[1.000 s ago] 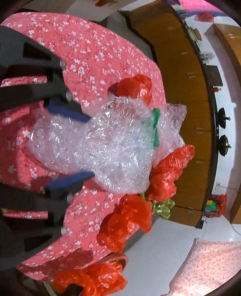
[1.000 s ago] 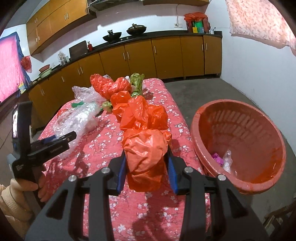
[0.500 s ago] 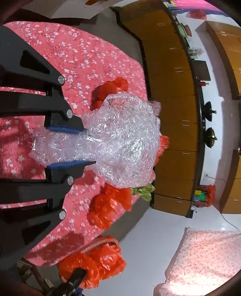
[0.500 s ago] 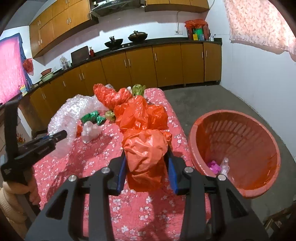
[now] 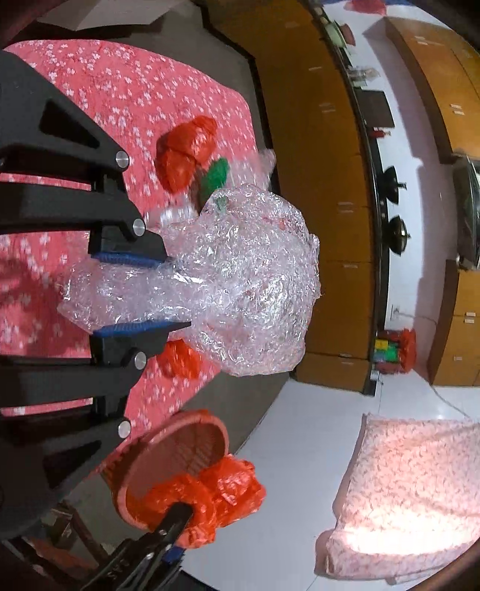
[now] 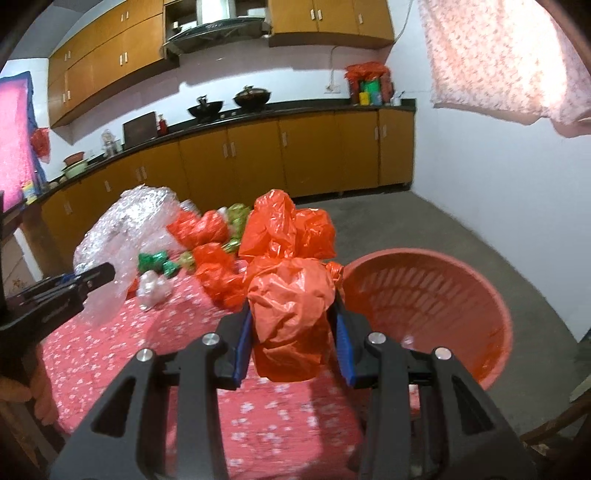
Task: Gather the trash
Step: 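Carry the bubble wrap and orange bag over the orange basket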
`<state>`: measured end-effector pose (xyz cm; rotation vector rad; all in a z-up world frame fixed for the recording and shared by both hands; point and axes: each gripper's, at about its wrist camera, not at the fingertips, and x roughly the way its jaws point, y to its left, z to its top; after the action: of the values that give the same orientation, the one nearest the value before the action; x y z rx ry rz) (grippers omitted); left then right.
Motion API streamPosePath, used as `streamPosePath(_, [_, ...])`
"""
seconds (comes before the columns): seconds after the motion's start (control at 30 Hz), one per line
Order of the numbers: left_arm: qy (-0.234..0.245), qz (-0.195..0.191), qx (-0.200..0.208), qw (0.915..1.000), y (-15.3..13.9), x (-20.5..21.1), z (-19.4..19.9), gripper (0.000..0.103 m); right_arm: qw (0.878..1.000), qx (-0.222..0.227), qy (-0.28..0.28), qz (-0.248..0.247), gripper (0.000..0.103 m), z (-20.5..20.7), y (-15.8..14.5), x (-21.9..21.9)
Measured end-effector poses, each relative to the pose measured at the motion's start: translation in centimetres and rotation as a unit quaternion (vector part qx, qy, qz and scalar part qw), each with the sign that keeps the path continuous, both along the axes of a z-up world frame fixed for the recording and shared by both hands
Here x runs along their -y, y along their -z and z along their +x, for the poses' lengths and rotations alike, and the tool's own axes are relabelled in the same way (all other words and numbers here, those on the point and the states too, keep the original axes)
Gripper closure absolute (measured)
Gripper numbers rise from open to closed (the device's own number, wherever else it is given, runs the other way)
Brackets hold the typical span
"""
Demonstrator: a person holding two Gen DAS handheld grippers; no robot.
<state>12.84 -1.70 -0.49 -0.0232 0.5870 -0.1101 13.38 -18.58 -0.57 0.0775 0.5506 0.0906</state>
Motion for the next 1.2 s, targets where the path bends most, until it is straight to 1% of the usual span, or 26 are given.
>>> streamPosePath(0.2, [0.029,0.001,-0.001,0.9996,0.1,2.4,0.0,0.078,0.999,0.006,0.033,-0.012,0.065,-0.5,-0.2,2.6])
streamPosePath(0.67, [0.087,0.002,-0.008,0.9962,0.2,8.0,1.0,0.078,0.997,0.002,0.082,-0.012,0.065,-0.3,0.0,7.5])
streamPosePath(0.93, [0.123,-0.002,-0.012,0.9923,0.1,12.2,2.2,0.078,0.994,0.003,0.113,-0.012,0.065,0.1,0.0,10.0])
streamPosePath(1.2, [0.157,-0.005,-0.023,0.9873,1.0,15.9,3.5,0.078,0.992,-0.006,0.129,-0.007,0.065,1.4,0.7,12.6])
